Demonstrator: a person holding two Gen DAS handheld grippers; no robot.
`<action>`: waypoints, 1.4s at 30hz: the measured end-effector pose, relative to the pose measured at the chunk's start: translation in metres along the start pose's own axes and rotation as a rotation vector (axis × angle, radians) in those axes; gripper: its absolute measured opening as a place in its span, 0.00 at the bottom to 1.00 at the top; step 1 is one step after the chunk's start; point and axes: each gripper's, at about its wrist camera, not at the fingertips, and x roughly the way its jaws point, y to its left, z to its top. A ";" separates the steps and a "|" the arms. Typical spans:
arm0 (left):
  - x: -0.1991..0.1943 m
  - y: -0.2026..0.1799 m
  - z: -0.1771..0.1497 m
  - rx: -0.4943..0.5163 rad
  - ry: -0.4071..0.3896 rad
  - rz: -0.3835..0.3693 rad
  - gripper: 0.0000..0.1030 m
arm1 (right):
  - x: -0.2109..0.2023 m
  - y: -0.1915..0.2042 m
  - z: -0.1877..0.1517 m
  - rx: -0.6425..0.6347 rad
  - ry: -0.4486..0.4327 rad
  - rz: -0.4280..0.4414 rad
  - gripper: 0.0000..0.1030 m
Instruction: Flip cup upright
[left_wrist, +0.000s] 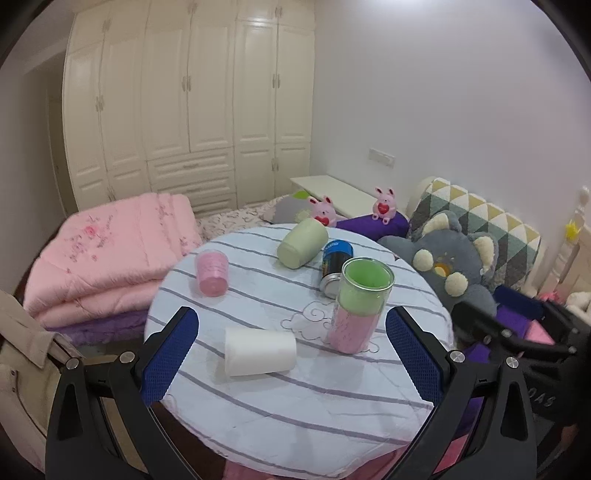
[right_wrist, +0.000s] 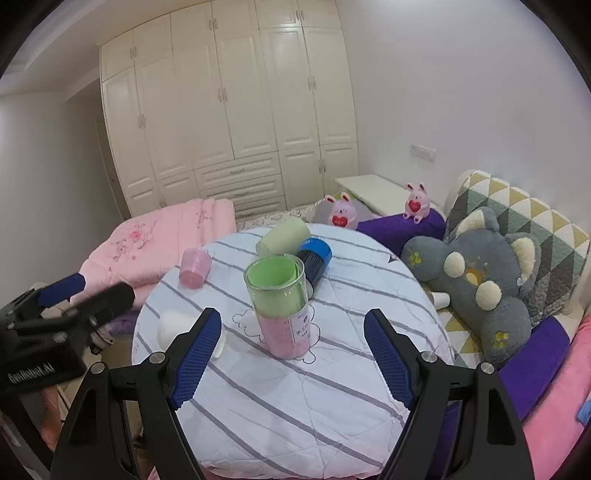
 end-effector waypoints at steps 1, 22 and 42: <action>-0.003 -0.002 -0.001 0.011 -0.006 0.009 1.00 | -0.003 0.001 0.001 -0.002 -0.008 -0.004 0.79; -0.029 -0.010 -0.005 -0.005 -0.130 -0.010 1.00 | -0.048 0.014 -0.001 -0.049 -0.269 -0.146 0.79; -0.037 -0.011 -0.005 0.008 -0.193 0.011 1.00 | -0.053 0.015 -0.008 -0.052 -0.300 -0.165 0.79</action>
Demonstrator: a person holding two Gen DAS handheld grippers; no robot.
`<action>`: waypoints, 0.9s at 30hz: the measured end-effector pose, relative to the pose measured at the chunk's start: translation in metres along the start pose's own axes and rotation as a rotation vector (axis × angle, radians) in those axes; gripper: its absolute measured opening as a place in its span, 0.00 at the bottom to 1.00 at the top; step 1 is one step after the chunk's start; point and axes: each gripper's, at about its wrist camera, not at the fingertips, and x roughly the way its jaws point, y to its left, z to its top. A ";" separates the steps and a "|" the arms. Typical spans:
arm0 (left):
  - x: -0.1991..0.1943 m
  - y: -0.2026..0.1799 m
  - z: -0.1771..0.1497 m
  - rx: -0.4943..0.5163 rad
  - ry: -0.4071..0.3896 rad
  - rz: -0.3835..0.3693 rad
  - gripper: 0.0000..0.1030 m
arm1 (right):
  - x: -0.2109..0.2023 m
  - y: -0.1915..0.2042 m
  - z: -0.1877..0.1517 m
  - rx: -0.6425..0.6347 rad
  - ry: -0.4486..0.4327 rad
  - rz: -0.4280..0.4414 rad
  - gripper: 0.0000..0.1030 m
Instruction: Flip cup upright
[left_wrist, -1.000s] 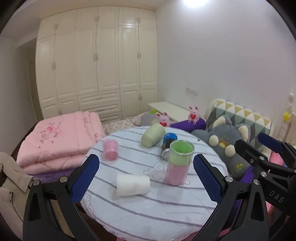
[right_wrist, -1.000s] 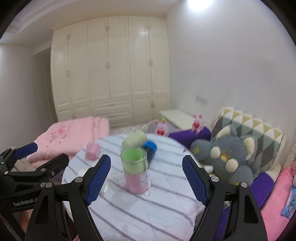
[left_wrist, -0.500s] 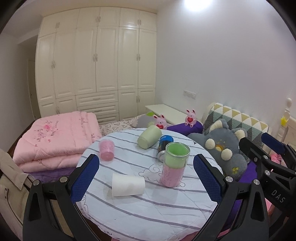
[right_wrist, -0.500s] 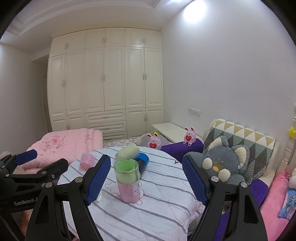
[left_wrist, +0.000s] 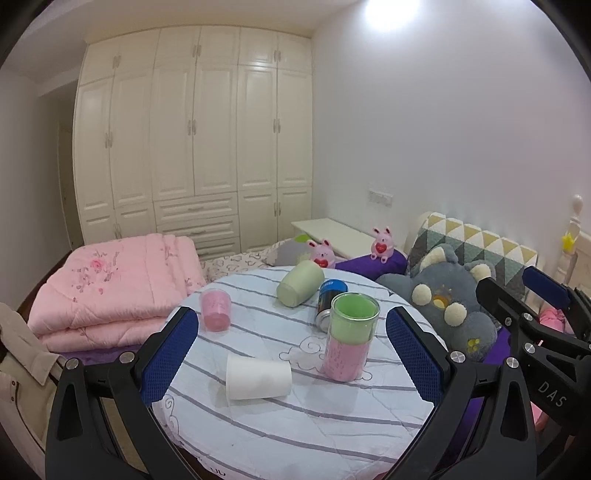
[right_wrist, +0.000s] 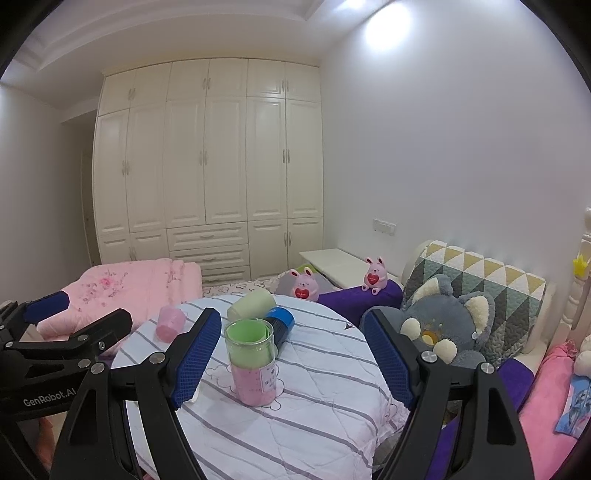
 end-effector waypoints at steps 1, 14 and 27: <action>0.000 0.000 0.000 0.000 -0.002 0.006 1.00 | 0.000 0.000 0.000 -0.001 -0.001 0.001 0.79; 0.006 -0.002 0.001 0.011 0.006 0.013 1.00 | 0.003 0.002 0.000 0.002 0.009 0.010 0.79; 0.011 -0.004 -0.001 0.013 0.016 0.013 1.00 | 0.010 0.001 -0.002 0.000 0.031 0.013 0.79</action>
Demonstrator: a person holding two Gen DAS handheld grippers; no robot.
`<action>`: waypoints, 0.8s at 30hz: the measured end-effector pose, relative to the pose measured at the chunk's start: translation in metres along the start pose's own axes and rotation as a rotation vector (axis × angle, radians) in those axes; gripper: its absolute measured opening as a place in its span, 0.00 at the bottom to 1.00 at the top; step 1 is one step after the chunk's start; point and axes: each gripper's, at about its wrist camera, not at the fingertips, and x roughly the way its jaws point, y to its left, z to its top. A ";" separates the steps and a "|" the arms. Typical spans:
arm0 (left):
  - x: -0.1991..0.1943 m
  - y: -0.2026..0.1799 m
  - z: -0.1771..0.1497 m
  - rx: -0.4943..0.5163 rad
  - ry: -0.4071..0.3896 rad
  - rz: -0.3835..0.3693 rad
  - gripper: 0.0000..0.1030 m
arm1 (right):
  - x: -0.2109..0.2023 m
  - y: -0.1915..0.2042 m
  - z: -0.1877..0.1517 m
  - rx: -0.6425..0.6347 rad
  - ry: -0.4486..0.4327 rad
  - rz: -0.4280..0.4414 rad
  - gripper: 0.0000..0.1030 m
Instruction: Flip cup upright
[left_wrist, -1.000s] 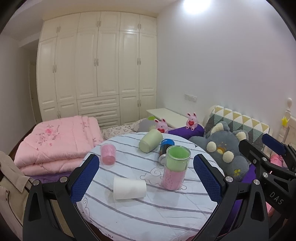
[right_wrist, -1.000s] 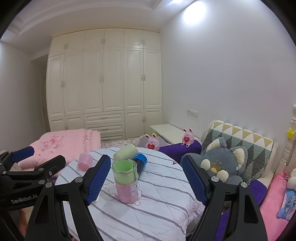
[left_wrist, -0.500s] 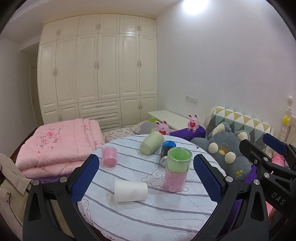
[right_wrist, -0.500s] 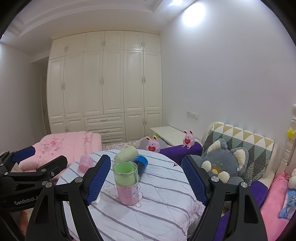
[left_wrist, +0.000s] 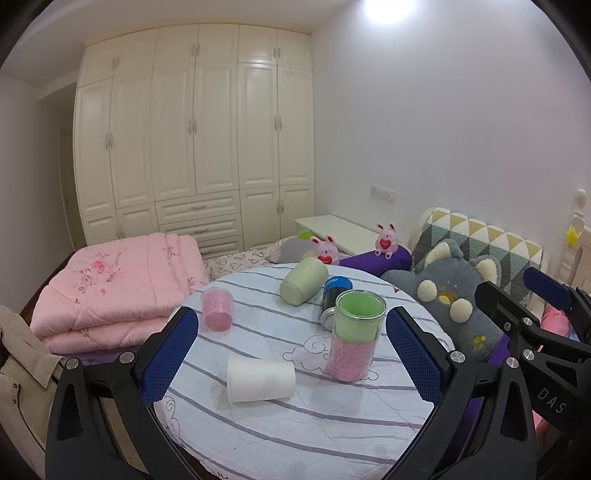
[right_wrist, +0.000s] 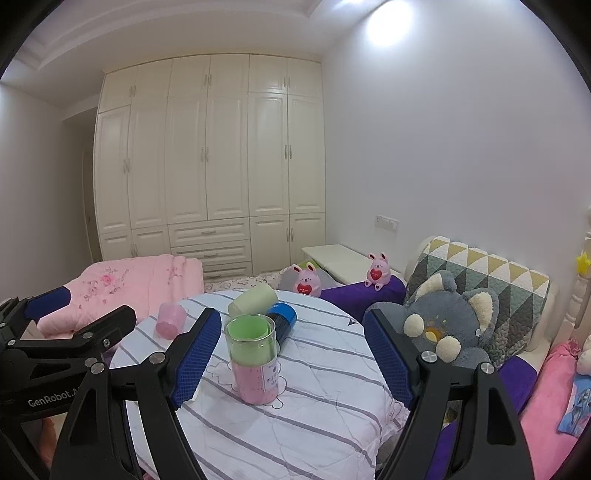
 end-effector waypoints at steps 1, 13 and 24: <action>0.000 0.000 0.000 0.001 0.001 0.000 1.00 | 0.001 0.000 0.000 0.000 0.002 -0.001 0.79; 0.014 -0.004 -0.005 0.022 0.016 0.009 1.00 | 0.015 -0.006 -0.003 0.015 0.032 -0.009 0.79; 0.033 -0.005 -0.004 0.022 0.050 -0.001 1.00 | 0.039 -0.014 -0.010 0.034 0.093 -0.036 0.79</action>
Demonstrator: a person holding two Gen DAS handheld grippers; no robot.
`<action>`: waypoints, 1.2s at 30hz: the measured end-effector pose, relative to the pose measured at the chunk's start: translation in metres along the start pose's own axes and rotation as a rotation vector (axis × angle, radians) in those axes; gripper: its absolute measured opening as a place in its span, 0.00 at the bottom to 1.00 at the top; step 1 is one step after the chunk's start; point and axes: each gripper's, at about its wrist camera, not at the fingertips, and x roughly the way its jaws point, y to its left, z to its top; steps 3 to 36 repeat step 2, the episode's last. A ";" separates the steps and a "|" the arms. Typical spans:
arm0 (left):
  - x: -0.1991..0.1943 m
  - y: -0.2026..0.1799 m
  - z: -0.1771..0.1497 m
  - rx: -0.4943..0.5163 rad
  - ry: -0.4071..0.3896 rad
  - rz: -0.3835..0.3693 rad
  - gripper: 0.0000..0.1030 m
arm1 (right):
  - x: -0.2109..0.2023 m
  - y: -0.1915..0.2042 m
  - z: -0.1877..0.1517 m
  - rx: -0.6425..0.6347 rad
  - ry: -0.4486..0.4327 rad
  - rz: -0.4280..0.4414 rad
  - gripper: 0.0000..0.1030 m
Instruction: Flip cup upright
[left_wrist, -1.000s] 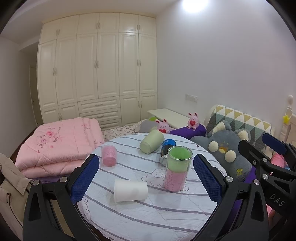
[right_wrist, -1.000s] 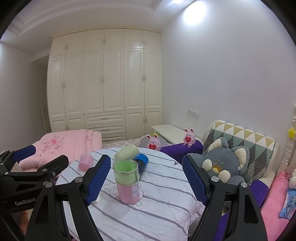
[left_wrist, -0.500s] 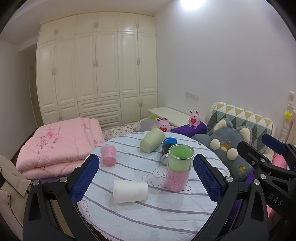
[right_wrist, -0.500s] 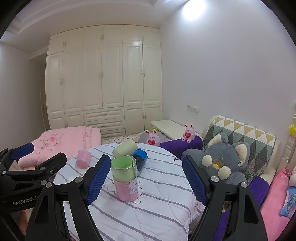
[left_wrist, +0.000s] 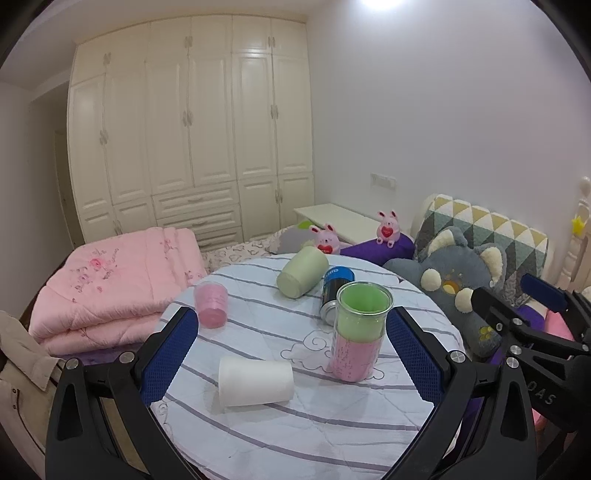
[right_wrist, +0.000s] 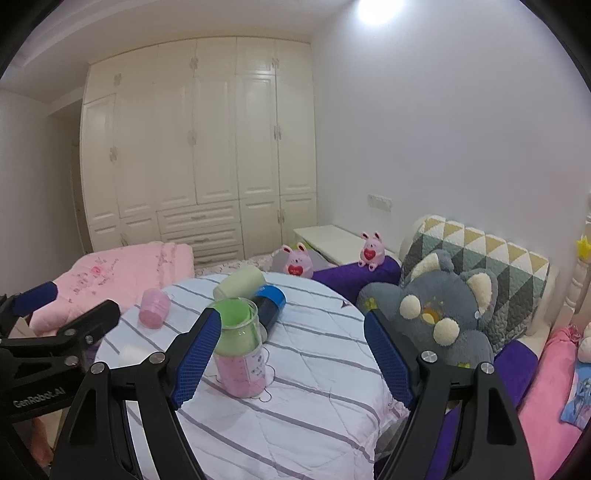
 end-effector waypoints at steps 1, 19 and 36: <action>0.003 0.000 0.000 -0.002 0.007 -0.004 1.00 | 0.004 -0.001 -0.001 0.003 0.012 -0.005 0.79; 0.007 0.000 0.000 -0.002 0.016 -0.007 1.00 | 0.007 -0.002 -0.001 0.006 0.020 -0.007 0.79; 0.007 0.000 0.000 -0.002 0.016 -0.007 1.00 | 0.007 -0.002 -0.001 0.006 0.020 -0.007 0.79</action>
